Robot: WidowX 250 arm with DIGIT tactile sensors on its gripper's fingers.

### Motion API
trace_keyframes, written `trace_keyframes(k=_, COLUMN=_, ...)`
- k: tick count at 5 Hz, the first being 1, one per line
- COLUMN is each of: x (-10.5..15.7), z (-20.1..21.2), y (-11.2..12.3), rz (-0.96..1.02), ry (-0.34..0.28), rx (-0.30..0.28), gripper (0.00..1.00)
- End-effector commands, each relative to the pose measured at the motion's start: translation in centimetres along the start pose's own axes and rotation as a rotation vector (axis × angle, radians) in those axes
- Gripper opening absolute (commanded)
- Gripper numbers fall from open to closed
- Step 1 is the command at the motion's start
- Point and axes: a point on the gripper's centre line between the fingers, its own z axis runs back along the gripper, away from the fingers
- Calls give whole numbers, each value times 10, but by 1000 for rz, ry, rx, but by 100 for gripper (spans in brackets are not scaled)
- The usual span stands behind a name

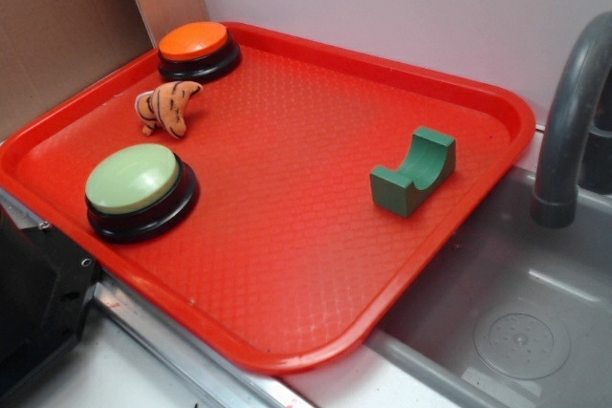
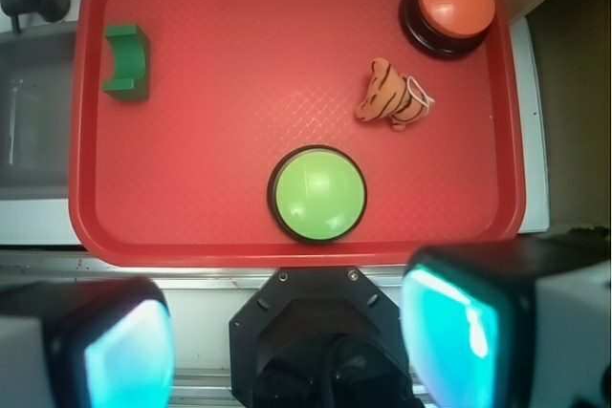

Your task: Push the green button.

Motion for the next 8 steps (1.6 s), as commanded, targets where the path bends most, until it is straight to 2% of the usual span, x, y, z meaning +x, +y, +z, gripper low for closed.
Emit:
trace_keyframes(k=1, x=0, z=0, y=0, rz=0, ry=0, rx=0, gripper=100)
trace_keyframes(k=2, x=20, z=-51, y=26, rz=12, ry=75, rx=66, gripper=100)
trace_keyframes(k=3, x=25, z=-101, y=35, rz=-34, ry=77, rx=69, gripper=100)
trace_keyframes(k=4, x=15, z=-144, y=47, rz=-47, ry=85, rx=83, gripper=100)
trace_keyframes(k=6, x=11, z=-173, y=44, rz=-113, ry=83, rx=96, gripper=100)
trace_keyframes(k=8, x=18, z=-191, y=34, rz=-163, ry=95, rx=74, gripper=100)
